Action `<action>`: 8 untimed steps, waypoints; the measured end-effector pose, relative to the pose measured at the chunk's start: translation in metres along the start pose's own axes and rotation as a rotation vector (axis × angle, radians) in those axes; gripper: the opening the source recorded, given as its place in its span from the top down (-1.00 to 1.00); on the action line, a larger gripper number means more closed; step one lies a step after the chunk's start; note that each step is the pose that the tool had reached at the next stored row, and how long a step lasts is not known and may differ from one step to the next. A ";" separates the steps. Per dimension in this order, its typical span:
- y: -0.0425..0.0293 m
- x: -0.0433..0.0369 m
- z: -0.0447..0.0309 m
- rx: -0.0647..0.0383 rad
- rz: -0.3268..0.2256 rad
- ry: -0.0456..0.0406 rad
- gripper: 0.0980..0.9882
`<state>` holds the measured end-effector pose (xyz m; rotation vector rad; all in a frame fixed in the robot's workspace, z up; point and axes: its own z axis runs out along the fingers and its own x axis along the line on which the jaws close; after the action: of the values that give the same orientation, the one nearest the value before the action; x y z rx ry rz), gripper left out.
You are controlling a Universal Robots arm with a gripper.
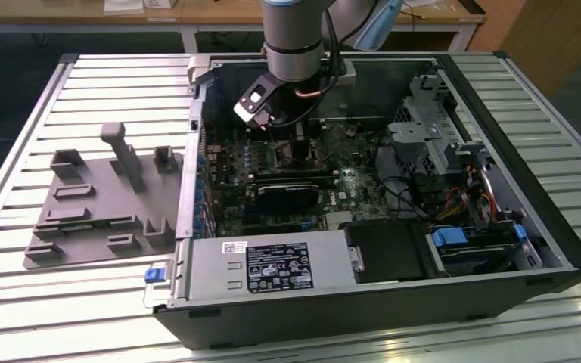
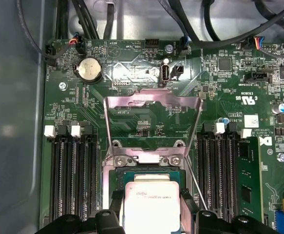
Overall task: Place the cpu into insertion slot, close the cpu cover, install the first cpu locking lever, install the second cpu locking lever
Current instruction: 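Place the cpu into insertion slot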
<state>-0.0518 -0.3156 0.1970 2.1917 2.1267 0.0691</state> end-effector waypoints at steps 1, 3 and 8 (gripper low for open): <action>0.0000 0.0000 0.0003 0.000 0.000 0.0002 0.01; -0.0001 0.0001 0.0010 0.000 0.000 0.0005 0.01; -0.0003 0.0012 0.0028 0.000 0.000 0.0007 0.01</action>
<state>-0.0519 -0.3145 0.1941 2.1922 2.1269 0.0697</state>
